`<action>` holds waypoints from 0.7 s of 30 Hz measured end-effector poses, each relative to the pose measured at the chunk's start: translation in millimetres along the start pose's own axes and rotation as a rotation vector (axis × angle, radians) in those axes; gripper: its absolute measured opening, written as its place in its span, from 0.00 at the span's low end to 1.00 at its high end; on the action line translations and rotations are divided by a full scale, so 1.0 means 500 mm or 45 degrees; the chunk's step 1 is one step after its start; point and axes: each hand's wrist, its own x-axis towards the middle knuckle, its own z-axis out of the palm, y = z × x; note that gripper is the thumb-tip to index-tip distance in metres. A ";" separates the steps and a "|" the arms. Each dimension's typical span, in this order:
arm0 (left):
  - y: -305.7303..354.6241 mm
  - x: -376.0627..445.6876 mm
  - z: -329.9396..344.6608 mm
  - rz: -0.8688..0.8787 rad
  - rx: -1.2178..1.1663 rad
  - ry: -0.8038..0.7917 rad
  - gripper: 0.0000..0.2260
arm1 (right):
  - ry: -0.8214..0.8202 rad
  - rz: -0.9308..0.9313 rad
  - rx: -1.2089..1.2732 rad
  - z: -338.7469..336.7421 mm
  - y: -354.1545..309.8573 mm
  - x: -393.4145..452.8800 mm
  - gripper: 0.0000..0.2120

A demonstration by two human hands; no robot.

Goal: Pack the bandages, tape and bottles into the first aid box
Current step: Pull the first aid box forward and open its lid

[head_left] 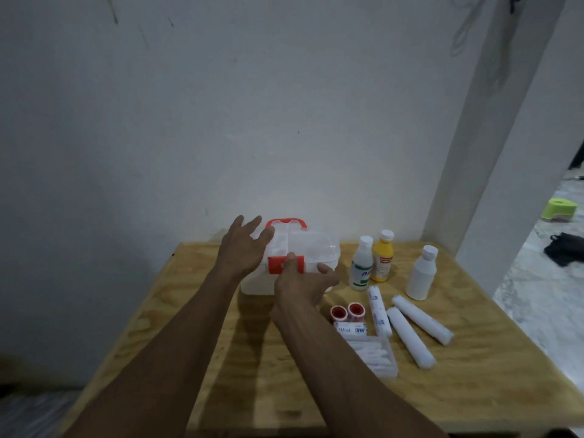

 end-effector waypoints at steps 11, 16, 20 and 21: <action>-0.001 0.003 -0.005 -0.013 0.007 -0.001 0.26 | -0.135 -0.195 -0.084 -0.033 0.009 -0.002 0.15; 0.002 -0.001 -0.006 0.013 -0.015 0.005 0.25 | -0.222 -0.685 -0.329 -0.068 0.005 -0.006 0.15; 0.003 -0.001 -0.006 0.030 -0.012 -0.007 0.26 | -0.489 -1.096 -0.592 -0.084 -0.023 0.008 0.13; 0.000 -0.002 -0.007 0.030 -0.012 -0.011 0.26 | -0.543 -1.172 -0.676 -0.087 -0.030 0.014 0.14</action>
